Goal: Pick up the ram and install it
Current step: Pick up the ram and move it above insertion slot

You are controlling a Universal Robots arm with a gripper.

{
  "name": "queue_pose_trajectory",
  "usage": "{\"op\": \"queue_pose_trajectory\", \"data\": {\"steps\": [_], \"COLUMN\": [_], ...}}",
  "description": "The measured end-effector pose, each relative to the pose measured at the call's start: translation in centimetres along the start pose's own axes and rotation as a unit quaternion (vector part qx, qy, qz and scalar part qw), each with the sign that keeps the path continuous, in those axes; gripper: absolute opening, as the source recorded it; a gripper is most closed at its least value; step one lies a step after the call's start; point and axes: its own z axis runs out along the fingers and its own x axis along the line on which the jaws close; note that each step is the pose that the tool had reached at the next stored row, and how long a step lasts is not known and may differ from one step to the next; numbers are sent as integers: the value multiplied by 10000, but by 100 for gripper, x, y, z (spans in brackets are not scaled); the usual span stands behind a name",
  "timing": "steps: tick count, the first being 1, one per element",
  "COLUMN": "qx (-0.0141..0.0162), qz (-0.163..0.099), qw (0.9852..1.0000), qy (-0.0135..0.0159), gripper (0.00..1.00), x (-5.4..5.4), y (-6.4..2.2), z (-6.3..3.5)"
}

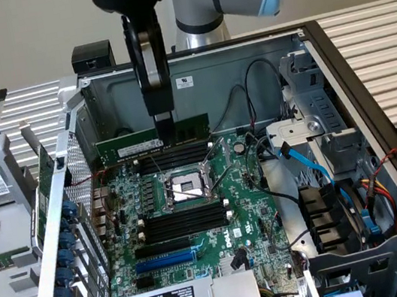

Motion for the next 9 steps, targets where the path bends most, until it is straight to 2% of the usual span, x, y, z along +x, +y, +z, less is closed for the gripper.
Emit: {"op": "queue_pose_trajectory", "data": {"steps": [2,6,9], "qx": [1,-1,-1], "qz": [0,0,1], "qw": [10000,10000,10000], "qy": [1,40,49], "gripper": [13,13,13], "x": [-87,-241,-313], "y": [-6,-14,-18], "z": [14,22,25]}}
